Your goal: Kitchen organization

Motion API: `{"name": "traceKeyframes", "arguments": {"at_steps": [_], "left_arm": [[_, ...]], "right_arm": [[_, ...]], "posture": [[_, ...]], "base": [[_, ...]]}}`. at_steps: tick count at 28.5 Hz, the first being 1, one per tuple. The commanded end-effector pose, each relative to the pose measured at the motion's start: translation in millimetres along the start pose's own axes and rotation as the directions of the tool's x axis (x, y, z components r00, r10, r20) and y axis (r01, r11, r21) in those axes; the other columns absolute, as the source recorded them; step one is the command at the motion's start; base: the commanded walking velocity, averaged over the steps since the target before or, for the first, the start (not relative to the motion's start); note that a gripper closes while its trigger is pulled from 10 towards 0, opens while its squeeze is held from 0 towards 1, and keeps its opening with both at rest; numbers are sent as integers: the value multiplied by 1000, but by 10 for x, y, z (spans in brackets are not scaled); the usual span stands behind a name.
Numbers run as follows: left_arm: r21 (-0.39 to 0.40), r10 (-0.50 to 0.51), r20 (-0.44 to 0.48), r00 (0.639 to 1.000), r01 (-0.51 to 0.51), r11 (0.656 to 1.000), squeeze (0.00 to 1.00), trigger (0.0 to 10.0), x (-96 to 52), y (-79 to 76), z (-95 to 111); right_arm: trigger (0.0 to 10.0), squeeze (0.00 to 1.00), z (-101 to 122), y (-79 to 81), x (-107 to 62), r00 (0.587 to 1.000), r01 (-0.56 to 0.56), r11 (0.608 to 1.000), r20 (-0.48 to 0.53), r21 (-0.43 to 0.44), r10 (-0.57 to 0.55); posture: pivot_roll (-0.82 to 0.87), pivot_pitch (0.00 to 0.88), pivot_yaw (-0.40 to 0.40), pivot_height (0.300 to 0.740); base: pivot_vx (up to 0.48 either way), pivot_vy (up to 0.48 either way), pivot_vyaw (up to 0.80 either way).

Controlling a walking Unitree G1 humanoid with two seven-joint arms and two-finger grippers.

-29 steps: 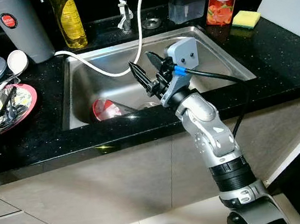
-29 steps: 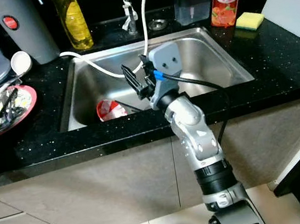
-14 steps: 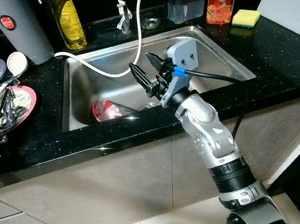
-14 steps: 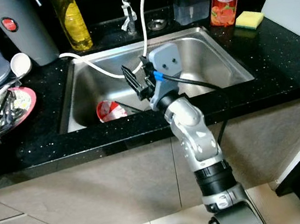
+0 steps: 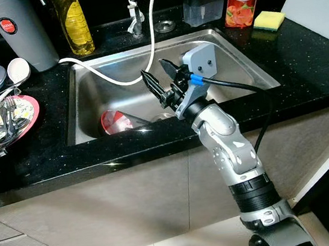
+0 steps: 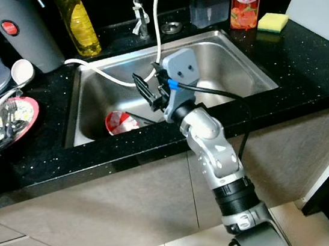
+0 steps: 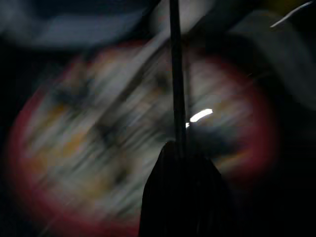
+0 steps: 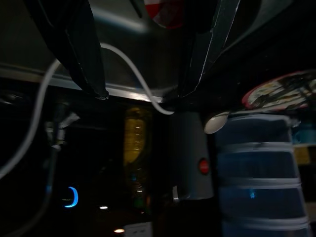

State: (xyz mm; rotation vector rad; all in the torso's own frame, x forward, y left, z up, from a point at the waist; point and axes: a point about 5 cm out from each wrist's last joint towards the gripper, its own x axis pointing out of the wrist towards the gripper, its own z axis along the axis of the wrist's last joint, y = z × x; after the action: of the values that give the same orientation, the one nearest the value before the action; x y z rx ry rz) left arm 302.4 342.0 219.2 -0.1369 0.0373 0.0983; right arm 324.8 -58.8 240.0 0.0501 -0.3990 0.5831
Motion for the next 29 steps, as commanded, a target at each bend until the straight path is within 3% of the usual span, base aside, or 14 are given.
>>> {"name": "traceKeyframes", "arguments": {"at_steps": [1,2,8,12,13,15,16,19,20,22,23,24,25,29], "left_arm": [[24,-77,118,990,75,997,0,2314,-36,-124,158],[80,-199,169,965,188,979,0,10000,-67,-347,266],[222,-376,63,925,354,909,0,10000,35,-841,136],[179,-321,-73,944,329,927,0,10000,252,-972,-195],[156,-306,-100,947,319,935,431,10000,300,-1005,-282],[156,-306,-100,947,319,935,431,10000,300,-1005,-282],[152,-324,-121,938,340,928,1000,10000,321,-1061,-366],[153,-358,-69,931,365,918,1000,10000,321,-1133,-337],[156,-382,59,922,369,916,1000,10000,319,-1198,-145],[156,-382,59,922,369,916,1000,10000,319,-1198,-145],[183,-353,199,914,319,930,1000,10000,317,-1212,94],[183,-353,199,914,319,930,1000,10000,317,-1212,94],[266,-307,307,901,229,937,0,10000,284,-1205,354],[303,-240,410,880,117,946,0,10000,221,-1177,646]], "right_arm": [[10000,0,0,50,40,1000,-31,1000,0,-4,31],[10000,0,14,49,68,999,-32,999,7,-6,32],[10000,0,37,46,101,999,-28,1000,25,-12,29],[10000,0,33,26,60,1000,1,1000,28,-14,-1],[10000,0,45,27,43,1000,10,1000,30,-12,-10],[10000,0,45,27,43,1000,10,1000,30,-12,-10],[10000,0,41,25,22,999,20,1000,26,-8,-19],[10000,0,24,17,5,999,28,1000,18,-11,-28],[10000,0,18,3,0,999,32,999,14,-15,-32],[10000,0,18,3,0,999,32,999,14,-15,-32],[10000,0,22,-24,12,999,34,999,18,-25,-33],[10000,0,22,-24,12,999,34,999,18,-25,-33],[10000,0,50,-44,26,999,36,999,30,-22,-35],[10000,0,9,-25,87,999,28,1000,23,-11,-28]], "posture": [[209,0,44,740],[200,0,43,740],[168,0,77,740],[140,0,100,740],[131,0,111,740],[131,0,111,740],[124,0,119,740],[118,0,120,740],[99,0,122,740],[99,0,122,740],[97,0,121,740],[97,0,121,740],[123,0,106,740],[159,0,87,740]], "base": [[0,0,0],[0,0,0],[0,0,0],[0,0,0],[0,0,0],[0,0,0],[0,0,0],[0,0,0],[0,0,0],[0,0,0],[0,0,0],[0,0,0],[0,0,0],[0,0,0]]}}
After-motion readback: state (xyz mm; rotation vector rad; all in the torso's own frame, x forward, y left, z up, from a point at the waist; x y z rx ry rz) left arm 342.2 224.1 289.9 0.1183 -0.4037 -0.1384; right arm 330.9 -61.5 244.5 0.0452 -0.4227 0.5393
